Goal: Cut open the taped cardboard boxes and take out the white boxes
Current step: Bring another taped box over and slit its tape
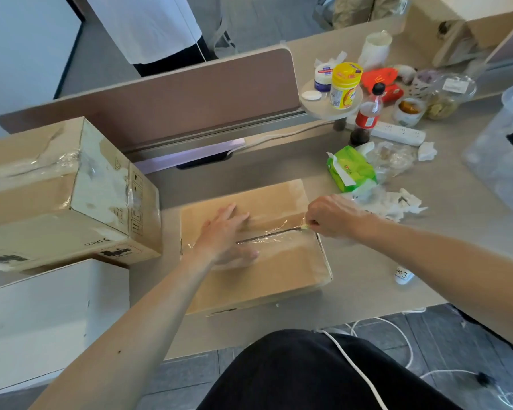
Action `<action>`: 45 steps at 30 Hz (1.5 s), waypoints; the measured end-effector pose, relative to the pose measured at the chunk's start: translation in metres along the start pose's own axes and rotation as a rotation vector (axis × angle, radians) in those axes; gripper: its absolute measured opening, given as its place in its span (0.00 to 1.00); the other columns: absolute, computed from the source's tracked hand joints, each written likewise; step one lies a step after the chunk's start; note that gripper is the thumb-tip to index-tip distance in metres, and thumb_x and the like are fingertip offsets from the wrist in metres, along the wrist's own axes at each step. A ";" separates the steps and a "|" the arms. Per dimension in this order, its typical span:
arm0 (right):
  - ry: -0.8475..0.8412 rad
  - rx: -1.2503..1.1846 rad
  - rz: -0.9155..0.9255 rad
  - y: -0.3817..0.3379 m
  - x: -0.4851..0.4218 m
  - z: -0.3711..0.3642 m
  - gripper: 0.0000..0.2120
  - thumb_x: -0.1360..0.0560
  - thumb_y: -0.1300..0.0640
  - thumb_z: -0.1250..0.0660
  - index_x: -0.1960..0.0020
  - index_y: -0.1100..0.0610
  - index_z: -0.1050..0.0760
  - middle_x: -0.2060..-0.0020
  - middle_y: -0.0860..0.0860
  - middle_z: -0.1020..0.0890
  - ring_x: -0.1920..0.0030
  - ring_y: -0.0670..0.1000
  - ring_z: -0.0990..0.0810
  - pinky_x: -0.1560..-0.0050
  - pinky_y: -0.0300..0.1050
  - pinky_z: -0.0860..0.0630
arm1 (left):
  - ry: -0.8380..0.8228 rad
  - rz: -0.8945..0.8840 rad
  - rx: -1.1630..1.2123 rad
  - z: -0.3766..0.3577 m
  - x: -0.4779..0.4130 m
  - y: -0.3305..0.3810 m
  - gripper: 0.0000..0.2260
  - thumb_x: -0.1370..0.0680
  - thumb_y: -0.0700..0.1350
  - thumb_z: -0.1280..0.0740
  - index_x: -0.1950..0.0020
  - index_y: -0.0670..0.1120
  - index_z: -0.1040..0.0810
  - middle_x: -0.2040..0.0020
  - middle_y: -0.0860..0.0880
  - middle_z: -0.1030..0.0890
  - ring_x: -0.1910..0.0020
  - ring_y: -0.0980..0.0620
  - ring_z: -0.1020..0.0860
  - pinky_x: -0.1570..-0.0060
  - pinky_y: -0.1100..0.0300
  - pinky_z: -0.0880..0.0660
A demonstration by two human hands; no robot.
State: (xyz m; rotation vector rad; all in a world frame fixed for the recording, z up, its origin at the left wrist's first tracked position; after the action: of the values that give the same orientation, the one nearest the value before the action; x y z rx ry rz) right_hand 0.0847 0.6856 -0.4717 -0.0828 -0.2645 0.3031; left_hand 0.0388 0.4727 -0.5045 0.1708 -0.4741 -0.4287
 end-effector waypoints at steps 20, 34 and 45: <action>0.107 -0.078 -0.071 0.041 0.031 -0.007 0.10 0.25 0.58 0.38 0.59 0.58 0.19 0.60 0.52 0.18 0.58 0.59 0.20 0.58 0.49 0.24 | -0.062 0.076 -0.197 0.018 -0.029 0.050 0.36 0.34 0.62 0.26 0.28 0.56 0.32 0.32 0.48 0.30 0.31 0.43 0.30 0.36 0.44 0.29; 0.317 -0.593 -0.419 0.086 0.073 -0.030 0.10 0.26 0.58 0.32 0.64 0.60 0.20 0.74 0.51 0.27 0.66 0.58 0.27 0.66 0.46 0.30 | -0.173 0.039 -0.284 0.012 -0.041 0.088 0.60 0.47 0.60 0.23 0.21 0.58 0.52 0.20 0.42 0.48 0.24 0.35 0.41 0.32 0.37 0.32; 0.291 -1.395 -0.610 0.064 0.073 -0.070 0.11 0.21 0.62 0.38 0.51 0.57 0.17 0.60 0.55 0.17 0.76 0.47 0.26 0.76 0.37 0.29 | -0.022 -0.048 -0.422 0.011 -0.042 0.102 0.51 0.38 0.62 0.26 0.22 0.57 0.50 0.40 0.45 0.34 0.40 0.42 0.27 0.45 0.51 0.24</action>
State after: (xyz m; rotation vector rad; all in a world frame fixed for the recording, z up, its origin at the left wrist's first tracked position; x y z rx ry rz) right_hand 0.1526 0.7660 -0.5286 -1.3852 -0.1569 -0.5508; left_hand 0.0361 0.5816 -0.4856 -0.2306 -0.3920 -0.5680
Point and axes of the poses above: each hand's wrist, its own x-axis away from the middle knuckle, its own z-axis out of the back of the hand, y = z × x, the point moved 8 cm from there along -x, towards the middle knuckle
